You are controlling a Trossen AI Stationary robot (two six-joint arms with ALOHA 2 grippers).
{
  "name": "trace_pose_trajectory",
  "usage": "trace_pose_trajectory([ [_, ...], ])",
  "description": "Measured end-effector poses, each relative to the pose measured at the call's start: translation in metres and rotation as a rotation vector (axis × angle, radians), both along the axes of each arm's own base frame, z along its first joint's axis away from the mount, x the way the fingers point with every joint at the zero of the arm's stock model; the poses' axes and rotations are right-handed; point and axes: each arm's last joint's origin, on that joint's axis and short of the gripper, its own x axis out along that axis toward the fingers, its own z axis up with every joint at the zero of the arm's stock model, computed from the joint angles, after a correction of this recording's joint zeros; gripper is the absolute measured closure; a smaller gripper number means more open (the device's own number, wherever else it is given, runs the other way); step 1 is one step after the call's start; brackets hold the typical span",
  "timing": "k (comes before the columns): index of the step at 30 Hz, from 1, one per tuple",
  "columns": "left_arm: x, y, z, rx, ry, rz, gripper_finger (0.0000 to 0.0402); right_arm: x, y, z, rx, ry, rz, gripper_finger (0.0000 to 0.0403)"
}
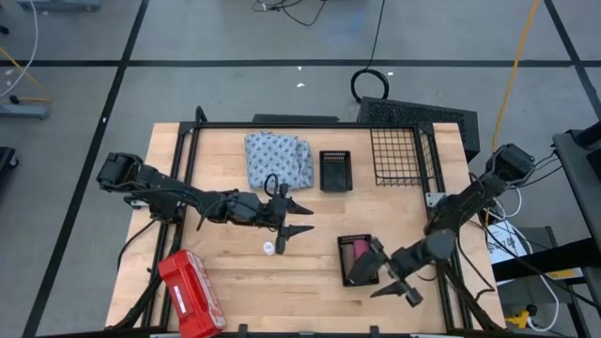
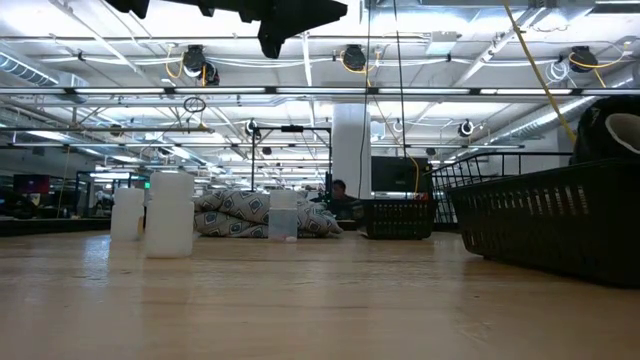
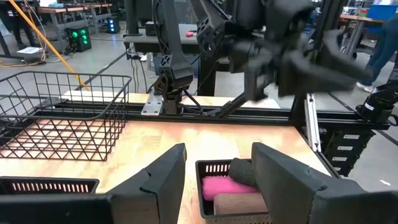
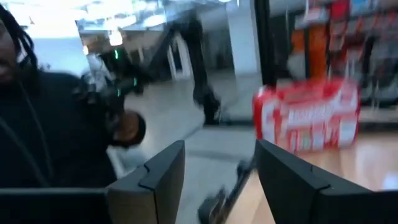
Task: Pick & Place Medicine items
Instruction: Put the black bandage into the bottom black basket
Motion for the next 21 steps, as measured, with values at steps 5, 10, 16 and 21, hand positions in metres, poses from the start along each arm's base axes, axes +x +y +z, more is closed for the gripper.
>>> trace_pose_trajectory([
  [5, 0.000, 0.000, -0.001, 0.003, 0.012, 0.000, 0.0211, 0.004, 0.001, 0.007, -0.086, -0.052, -0.102, 0.0216],
  [10, -0.001, 0.000, -0.005, 0.007, 0.049, 0.001, 0.0211, 0.017, 0.015, 0.018, -0.321, 0.257, -0.226, 0.0210],
  [16, -0.001, 0.000, -0.005, 0.008, 0.052, 0.001, 0.0211, 0.012, 0.013, 0.011, -0.331, 0.793, -0.258, 0.0215],
  [21, -0.001, 0.000, -0.005, 0.008, 0.054, 0.000, 0.0211, 0.001, 0.007, -0.007, -0.198, 1.040, -0.261, 0.0231],
])
